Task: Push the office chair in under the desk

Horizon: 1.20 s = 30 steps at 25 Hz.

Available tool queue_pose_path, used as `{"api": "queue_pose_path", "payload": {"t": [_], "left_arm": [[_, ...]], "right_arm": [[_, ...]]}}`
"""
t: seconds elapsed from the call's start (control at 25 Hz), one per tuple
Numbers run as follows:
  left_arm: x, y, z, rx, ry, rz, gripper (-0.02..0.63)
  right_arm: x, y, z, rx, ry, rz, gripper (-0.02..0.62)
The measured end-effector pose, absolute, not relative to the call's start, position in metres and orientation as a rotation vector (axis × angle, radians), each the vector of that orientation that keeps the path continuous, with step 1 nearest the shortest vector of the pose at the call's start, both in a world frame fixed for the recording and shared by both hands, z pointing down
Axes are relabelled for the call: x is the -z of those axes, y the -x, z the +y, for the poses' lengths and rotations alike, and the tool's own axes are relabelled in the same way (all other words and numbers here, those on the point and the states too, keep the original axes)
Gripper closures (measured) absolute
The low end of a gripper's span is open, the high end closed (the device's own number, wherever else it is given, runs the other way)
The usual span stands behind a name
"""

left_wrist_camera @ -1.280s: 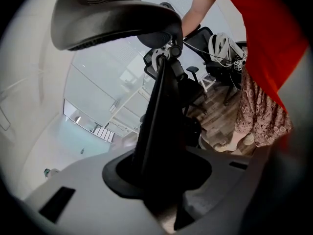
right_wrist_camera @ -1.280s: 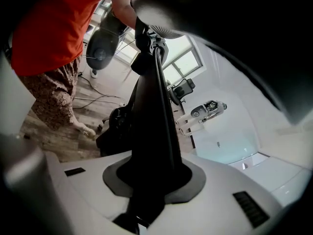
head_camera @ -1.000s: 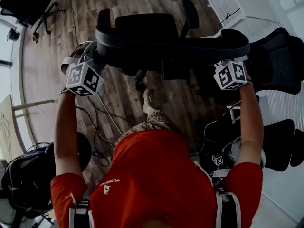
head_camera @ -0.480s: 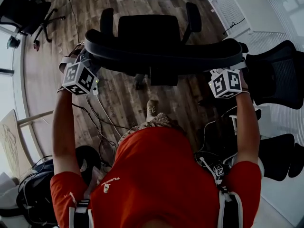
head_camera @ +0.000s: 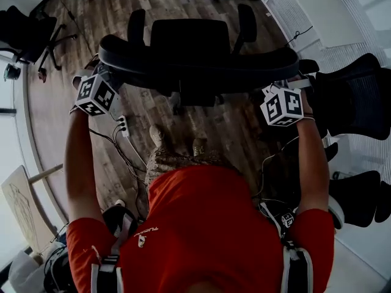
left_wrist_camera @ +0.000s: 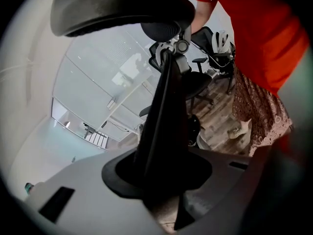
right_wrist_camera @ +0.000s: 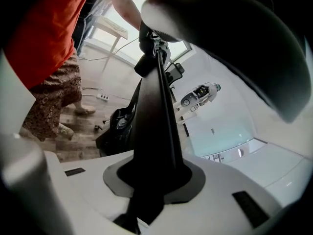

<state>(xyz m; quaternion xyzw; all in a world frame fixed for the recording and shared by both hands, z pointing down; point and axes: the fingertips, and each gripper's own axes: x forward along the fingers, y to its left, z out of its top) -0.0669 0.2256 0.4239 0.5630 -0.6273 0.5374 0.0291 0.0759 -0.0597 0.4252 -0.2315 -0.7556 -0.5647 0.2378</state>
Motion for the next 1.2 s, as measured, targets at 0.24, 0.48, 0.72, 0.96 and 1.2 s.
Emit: {"api": "queue_pose_path", "payload": {"t": [0.24,0.48,0.72,0.96,1.2], "left_arm": [[-0.423,0.128,0.217,-1.686,-1.837,-1.894,0.460],[-0.422,0.184,0.208,-1.726,-1.973,-1.815,0.463],[-0.421,0.235,0.199,-1.751,-2.082,-1.752,0.463],[-0.422,0.281,0.183,-1.763,-2.156,-1.713,0.463],[-0.422,0.315,0.161,-1.766,-2.196,-1.682,0.463]], "right_arm": [[-0.427,-0.034,-0.059,1.507,0.556,-2.070,0.486],[-0.422,0.002,-0.045,1.435,0.456,-2.081,0.486],[-0.425,0.030,-0.037,1.384,0.375,-2.073,0.486],[-0.424,0.059,-0.046,1.322,0.272,-2.034,0.486],[-0.424,0.085,-0.059,1.292,0.244,-2.020,0.488]]}}
